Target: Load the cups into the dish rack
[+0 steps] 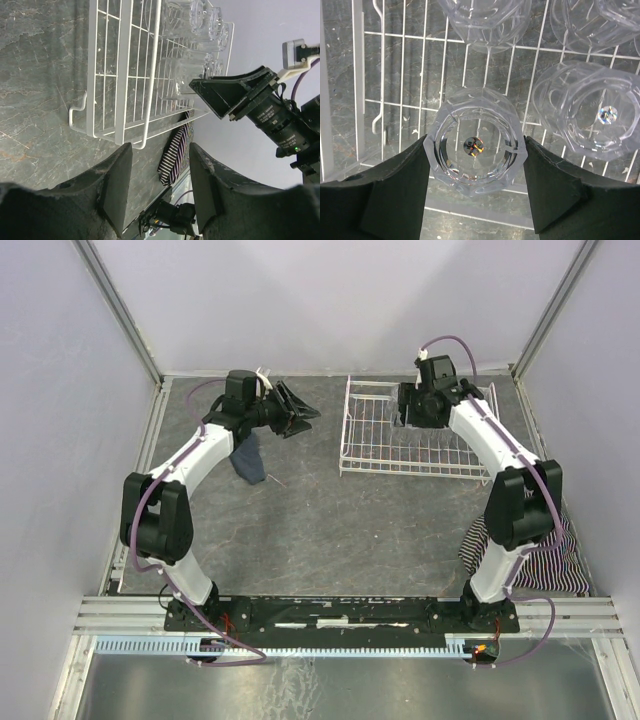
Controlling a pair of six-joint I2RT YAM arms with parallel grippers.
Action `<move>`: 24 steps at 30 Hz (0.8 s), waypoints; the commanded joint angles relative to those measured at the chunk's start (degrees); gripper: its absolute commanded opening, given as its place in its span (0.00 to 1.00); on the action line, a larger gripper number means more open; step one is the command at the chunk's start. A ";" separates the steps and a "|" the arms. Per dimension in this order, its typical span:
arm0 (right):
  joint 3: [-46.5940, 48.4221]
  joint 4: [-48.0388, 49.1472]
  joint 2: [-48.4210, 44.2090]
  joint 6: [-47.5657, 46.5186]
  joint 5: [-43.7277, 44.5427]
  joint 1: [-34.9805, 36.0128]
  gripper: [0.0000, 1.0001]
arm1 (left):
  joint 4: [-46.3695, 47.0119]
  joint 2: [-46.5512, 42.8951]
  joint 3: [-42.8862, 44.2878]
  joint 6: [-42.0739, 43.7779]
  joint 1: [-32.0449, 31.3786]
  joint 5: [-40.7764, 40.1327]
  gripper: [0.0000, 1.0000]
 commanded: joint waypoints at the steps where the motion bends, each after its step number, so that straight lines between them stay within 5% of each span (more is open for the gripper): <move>1: 4.42 3.24 1.98 -2.00 3.35 0.69 0.05 | -0.92 -0.48 3.83 3.34 0.56 0.22 0.56; 21: 10.54 2.05 9.48 -3.78 7.15 3.69 0.06 | -2.48 0.75 5.87 4.68 2.18 0.32 0.56; 24: 10.99 1.24 9.86 -4.27 7.77 3.95 0.20 | -2.53 0.75 5.88 4.79 2.27 0.42 0.56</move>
